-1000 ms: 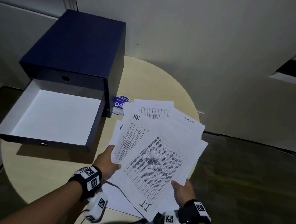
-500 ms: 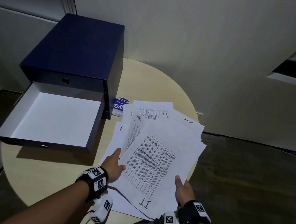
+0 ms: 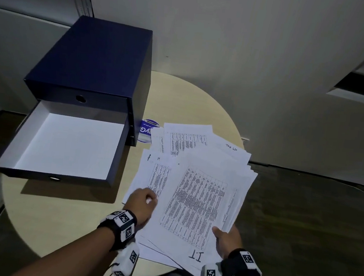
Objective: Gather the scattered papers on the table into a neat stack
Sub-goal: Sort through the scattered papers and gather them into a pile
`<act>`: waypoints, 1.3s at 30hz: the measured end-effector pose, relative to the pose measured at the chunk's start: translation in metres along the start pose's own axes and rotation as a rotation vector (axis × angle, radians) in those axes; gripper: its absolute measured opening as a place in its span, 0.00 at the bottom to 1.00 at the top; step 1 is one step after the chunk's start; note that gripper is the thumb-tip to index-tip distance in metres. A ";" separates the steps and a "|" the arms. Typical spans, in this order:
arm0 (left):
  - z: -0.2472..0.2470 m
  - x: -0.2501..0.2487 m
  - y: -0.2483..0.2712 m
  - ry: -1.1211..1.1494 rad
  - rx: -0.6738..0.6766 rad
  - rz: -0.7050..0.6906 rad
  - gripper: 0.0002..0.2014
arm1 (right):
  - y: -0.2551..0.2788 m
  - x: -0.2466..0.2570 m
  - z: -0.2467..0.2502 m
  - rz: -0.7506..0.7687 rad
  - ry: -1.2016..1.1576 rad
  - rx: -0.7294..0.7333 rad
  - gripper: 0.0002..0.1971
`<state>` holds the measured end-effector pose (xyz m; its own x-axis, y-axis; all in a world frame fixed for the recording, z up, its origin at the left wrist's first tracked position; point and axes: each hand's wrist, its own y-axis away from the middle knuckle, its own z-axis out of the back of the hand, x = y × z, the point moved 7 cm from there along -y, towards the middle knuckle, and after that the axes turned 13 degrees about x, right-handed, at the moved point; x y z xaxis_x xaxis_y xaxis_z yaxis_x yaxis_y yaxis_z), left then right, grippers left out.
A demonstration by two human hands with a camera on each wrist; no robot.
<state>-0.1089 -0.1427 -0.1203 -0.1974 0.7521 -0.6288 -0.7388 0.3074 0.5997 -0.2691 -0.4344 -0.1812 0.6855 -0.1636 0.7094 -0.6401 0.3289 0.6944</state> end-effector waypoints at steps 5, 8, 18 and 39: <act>0.035 0.027 0.008 0.139 -0.172 0.212 0.20 | -0.001 -0.011 0.008 -0.045 -0.029 -0.040 0.14; 0.033 0.025 0.004 0.145 -0.109 0.171 0.16 | -0.005 -0.015 0.006 -0.066 -0.009 -0.055 0.15; 0.052 0.001 0.022 -0.076 -0.240 0.080 0.03 | 0.001 0.000 0.006 -0.060 0.156 -0.067 0.17; 0.189 -0.166 0.155 0.266 -0.888 -0.692 0.02 | -0.003 0.000 0.003 -0.166 0.221 -0.069 0.26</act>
<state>-0.0691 -0.1094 0.1706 0.3746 0.4039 -0.8346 -0.9138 0.0082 -0.4062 -0.2685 -0.4383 -0.1833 0.8428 -0.0165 0.5379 -0.4927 0.3786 0.7835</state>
